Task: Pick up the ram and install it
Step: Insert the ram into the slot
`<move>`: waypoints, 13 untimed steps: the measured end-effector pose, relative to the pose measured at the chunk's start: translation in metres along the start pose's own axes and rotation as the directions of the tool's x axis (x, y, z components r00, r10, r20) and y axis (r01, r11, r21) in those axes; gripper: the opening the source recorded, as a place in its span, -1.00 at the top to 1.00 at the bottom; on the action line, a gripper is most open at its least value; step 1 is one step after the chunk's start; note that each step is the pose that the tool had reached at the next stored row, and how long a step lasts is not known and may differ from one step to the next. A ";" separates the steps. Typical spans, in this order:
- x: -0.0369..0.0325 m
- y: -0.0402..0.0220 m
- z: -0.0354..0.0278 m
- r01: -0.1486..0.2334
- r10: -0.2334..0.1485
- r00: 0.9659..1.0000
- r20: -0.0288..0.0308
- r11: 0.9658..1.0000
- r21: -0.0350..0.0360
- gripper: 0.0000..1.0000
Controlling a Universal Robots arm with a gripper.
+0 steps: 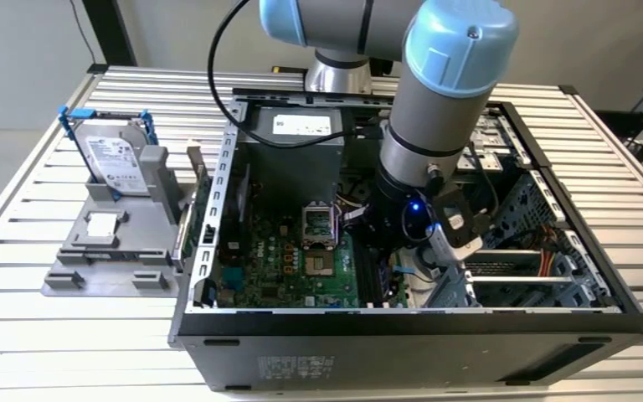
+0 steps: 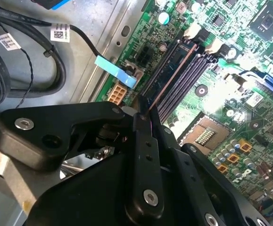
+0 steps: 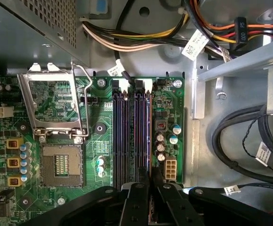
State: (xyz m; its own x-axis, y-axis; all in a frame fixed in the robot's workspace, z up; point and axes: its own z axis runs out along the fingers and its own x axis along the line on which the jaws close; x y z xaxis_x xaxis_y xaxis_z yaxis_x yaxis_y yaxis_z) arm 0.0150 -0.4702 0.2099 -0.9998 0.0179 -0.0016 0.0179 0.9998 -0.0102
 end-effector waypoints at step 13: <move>0.0001 0.0000 0.0012 0.000 0.000 1.000 0.000 1.000 0.000 -1.00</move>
State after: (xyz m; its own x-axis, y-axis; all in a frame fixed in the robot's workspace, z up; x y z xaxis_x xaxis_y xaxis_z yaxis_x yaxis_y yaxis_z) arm 0.0149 -0.4702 0.2087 -0.9998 0.0179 -0.0016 0.0179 0.9998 -0.0106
